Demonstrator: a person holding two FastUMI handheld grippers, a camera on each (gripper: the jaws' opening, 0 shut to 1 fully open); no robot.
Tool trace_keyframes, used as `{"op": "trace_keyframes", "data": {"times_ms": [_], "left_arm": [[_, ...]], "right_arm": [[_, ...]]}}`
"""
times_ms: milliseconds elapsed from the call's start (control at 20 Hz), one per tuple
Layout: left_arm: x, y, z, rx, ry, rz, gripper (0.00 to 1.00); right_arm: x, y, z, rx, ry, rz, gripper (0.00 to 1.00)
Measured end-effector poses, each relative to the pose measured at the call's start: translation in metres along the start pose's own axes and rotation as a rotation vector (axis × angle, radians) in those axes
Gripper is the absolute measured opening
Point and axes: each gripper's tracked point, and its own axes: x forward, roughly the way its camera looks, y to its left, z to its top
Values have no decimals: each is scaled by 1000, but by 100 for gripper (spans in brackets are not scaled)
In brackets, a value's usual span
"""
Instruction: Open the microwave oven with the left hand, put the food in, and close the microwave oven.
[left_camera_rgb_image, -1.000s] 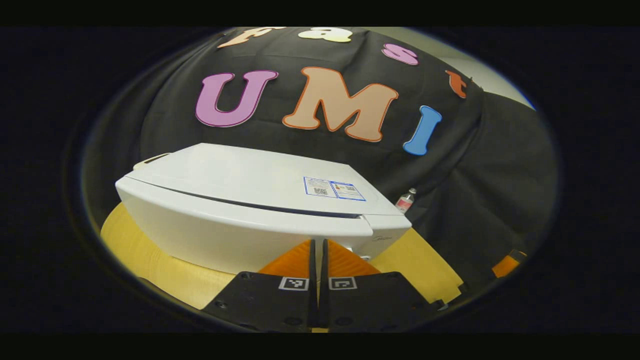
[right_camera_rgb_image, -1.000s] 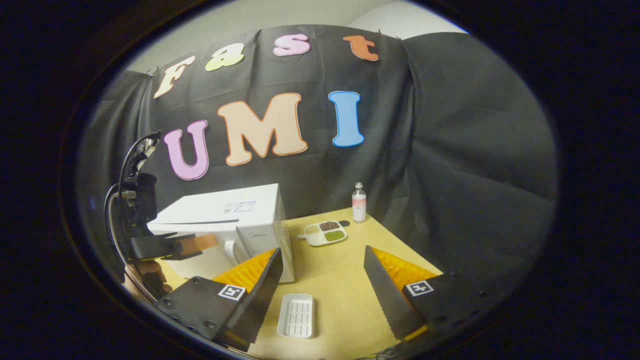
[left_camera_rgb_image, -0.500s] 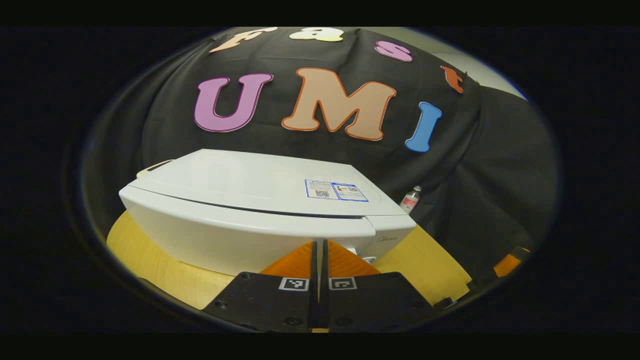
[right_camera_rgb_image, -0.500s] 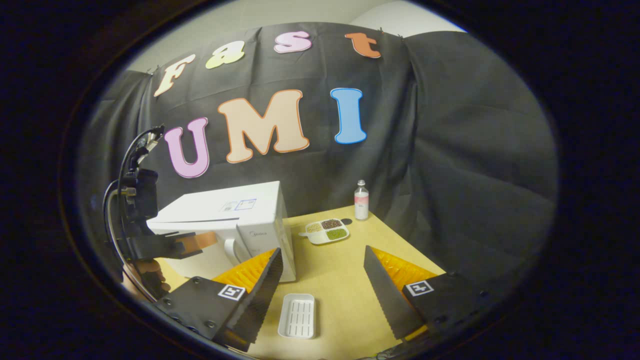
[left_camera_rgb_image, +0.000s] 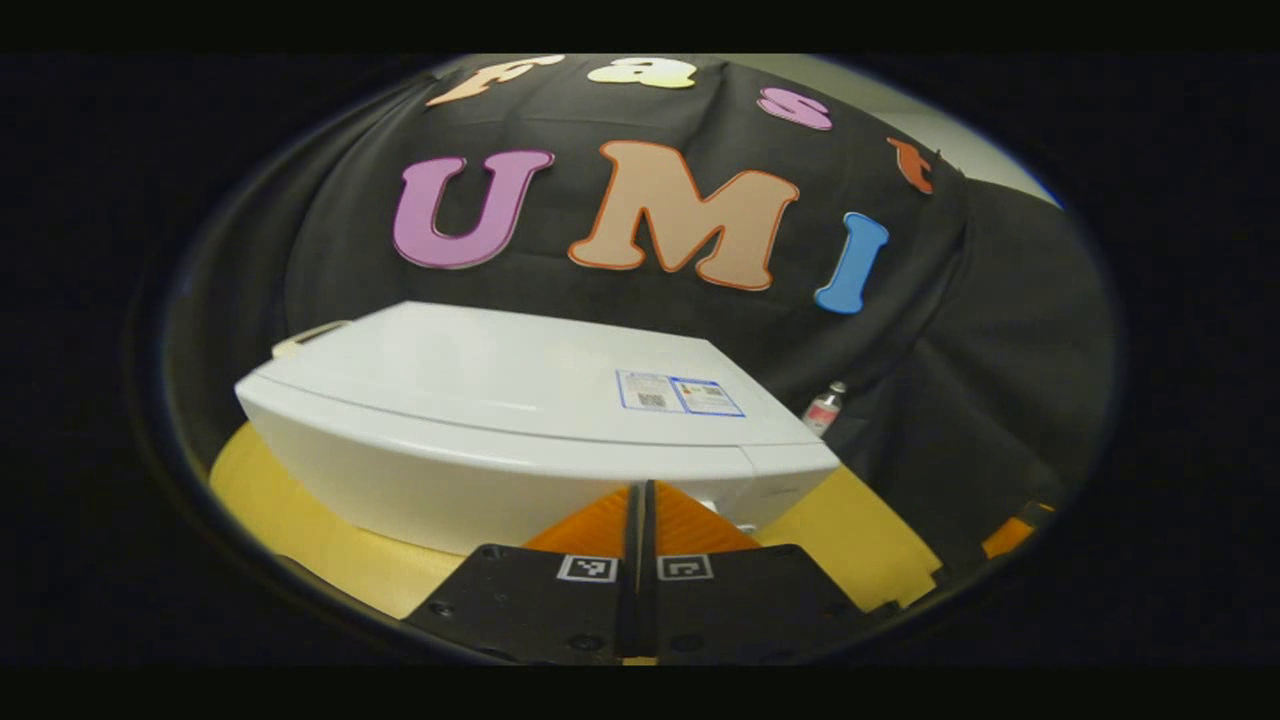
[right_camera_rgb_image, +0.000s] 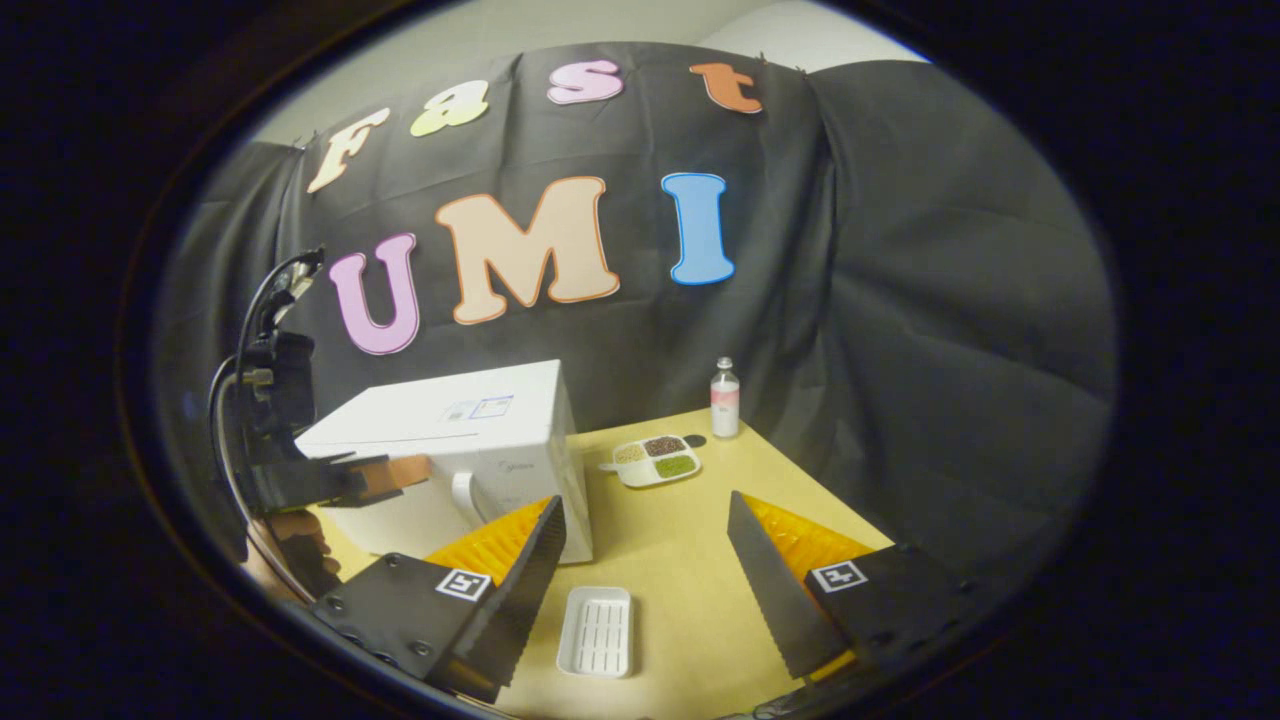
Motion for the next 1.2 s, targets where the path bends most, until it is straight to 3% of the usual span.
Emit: {"op": "trace_keyframes", "data": {"times_ms": [100, 250, 300, 450, 600, 750, 900, 950, 1050, 1100, 1150, 1200], "left_arm": [[2, -8, 27, 42, -76, -32, 2], [6, 5, 75, 262, -205, 64, 1], [5, -2, 82, 306, -220, 55, 1], [-10, -23, 87, 284, -259, -20, 1], [-31, -25, 78, 220, -245, -25, 3], [-55, -13, 72, 161, -237, 7, 0], [-79, 8, 57, 105, -214, 56, 4], [-86, 17, 52, 98, -204, 74, 10], [-101, 28, 33, 84, -164, 89, 7], [-108, 31, 22, 78, -135, 85, 16], [-115, 34, 12, 72, -107, 84, 52], [-125, 41, 5, 63, -95, 100, 55]], "right_arm": [[-2, 2, 1, -4, -3, 5, 92], [-4, 2, 3, -7, -7, 9, 92], [-5, 0, 5, -9, -13, 6, 92], [-5, 0, 8, -7, -22, 5, 92], [-7, 2, 7, -3, -20, 15, 92], [-9, 8, 7, -7, -26, 36, 92], [-11, 15, 6, -10, -30, 61, 92], [-12, 18, 6, -10, -31, 68, 92], [-14, 22, 6, -8, -30, 86, 92], [-14, 25, 3, -8, -27, 95, 92], [-16, 27, 2, -11, -23, 104, 92], [-17, 30, 1, -14, -21, 113, 92]]}}
